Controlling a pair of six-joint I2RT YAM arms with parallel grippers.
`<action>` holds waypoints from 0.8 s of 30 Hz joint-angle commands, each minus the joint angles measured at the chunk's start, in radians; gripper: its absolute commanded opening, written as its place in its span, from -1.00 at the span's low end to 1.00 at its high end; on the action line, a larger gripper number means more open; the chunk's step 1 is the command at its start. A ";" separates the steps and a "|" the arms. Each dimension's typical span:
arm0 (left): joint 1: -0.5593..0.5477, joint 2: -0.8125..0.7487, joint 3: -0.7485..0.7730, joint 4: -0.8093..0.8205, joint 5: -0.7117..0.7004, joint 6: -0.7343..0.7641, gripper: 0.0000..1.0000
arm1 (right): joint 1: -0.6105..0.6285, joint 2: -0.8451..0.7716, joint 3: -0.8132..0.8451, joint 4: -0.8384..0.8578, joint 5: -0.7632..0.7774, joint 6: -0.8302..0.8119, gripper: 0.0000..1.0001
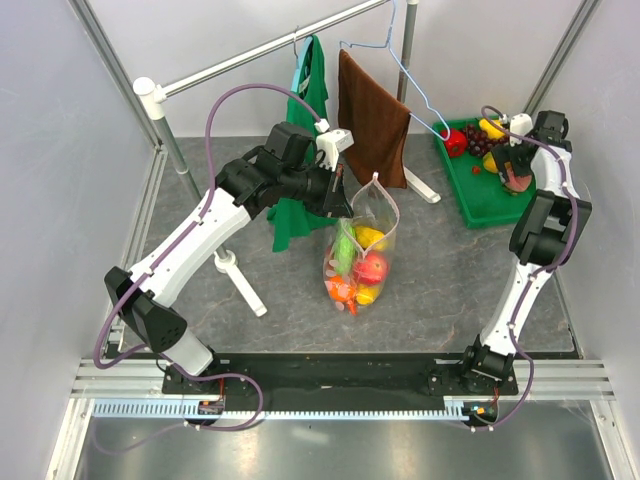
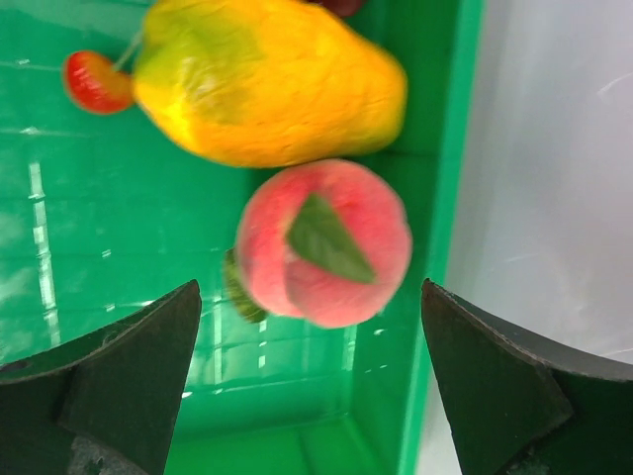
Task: Place the food in the zip-top bag and seal the zipper
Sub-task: Pick up the fake fruit from the bin.
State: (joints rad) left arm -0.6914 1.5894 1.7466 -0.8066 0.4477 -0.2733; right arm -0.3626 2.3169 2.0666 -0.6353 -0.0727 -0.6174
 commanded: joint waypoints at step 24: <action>0.006 0.007 -0.006 0.017 0.013 -0.017 -0.96 | 0.030 0.093 0.044 -0.003 0.010 -0.044 0.91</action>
State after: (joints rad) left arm -0.6910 1.5944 1.7435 -0.8062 0.4480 -0.2729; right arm -0.3313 2.3779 2.0842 -0.6174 -0.0708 -0.6544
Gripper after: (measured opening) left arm 0.026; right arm 0.937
